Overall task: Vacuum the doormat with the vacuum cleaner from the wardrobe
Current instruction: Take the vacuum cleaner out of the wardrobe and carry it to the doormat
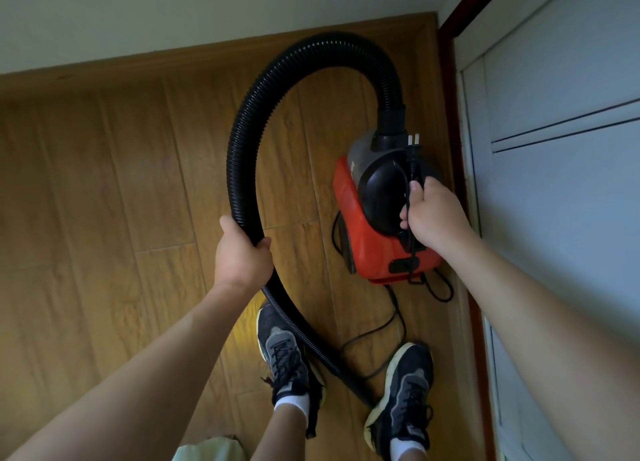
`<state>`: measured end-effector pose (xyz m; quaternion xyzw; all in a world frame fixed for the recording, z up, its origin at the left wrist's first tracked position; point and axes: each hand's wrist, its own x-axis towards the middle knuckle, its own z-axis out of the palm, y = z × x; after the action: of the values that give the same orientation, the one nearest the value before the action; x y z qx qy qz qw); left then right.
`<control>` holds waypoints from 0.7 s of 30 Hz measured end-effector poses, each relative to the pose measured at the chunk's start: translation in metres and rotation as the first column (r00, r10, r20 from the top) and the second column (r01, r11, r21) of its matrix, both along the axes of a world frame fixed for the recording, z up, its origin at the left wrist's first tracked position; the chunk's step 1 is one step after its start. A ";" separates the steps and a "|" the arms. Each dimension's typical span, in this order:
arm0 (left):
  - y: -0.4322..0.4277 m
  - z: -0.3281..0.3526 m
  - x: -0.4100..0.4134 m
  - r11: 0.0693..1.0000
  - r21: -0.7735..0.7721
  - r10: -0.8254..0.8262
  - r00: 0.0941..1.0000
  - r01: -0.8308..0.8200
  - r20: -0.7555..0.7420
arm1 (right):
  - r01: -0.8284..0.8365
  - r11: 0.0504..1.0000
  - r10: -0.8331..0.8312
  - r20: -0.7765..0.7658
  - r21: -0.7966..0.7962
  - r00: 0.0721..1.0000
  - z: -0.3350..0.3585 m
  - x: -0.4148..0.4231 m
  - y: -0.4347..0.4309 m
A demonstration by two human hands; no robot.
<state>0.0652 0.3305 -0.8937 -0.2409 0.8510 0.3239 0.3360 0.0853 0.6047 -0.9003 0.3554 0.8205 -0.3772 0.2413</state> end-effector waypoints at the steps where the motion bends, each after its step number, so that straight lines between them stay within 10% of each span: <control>1: 0.001 0.003 0.001 1.000 0.016 0.010 1.000 -0.010 -0.003 | -0.008 1.000 0.008 0.005 0.004 1.000 -0.001 0.000 0.000; 21: -0.008 0.113 0.013 0.988 0.147 0.082 0.973 -0.051 -0.214 | -0.127 0.986 0.133 -0.053 0.108 0.990 0.095 0.001 -0.013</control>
<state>0.0780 0.3229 -0.7803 -0.2078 0.8494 0.4187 0.2450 0.0860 0.5922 -0.8056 0.3016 0.8675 -0.3276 0.2216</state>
